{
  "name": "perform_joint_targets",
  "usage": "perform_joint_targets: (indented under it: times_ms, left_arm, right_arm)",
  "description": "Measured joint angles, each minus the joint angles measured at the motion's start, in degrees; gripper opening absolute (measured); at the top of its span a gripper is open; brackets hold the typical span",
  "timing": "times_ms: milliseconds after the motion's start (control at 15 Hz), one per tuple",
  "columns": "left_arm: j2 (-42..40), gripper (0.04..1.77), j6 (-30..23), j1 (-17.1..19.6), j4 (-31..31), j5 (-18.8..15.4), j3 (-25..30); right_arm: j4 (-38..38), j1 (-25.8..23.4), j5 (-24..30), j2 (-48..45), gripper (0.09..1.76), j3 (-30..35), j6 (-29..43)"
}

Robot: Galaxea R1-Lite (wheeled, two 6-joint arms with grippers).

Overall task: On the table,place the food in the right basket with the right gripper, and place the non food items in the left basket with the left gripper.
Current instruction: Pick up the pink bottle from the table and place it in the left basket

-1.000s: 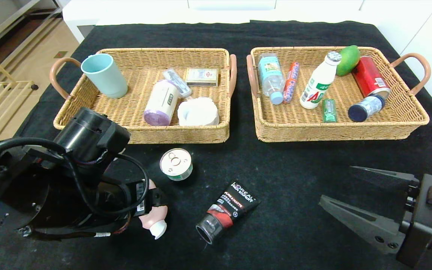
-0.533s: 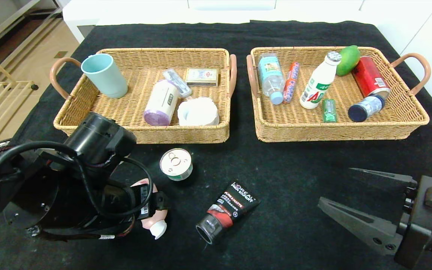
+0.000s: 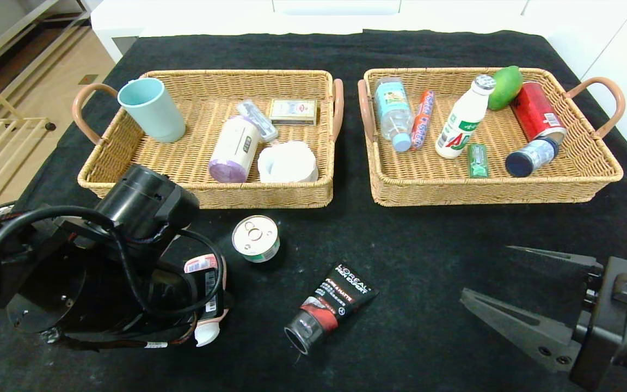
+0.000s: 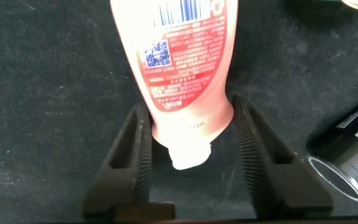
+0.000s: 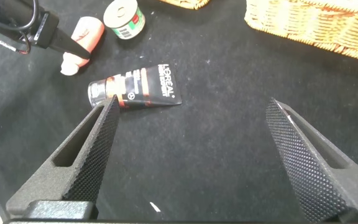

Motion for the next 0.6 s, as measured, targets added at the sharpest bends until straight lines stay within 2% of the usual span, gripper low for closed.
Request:
perform_joint_targets:
  times_ms: [600]
  left_arm:
    - [0.1,0.85,0.0,0.0,-0.1,0.3,0.6]
  right_arm:
    - [0.0,0.0,0.0,0.4,1.71,0.1,-0.1]
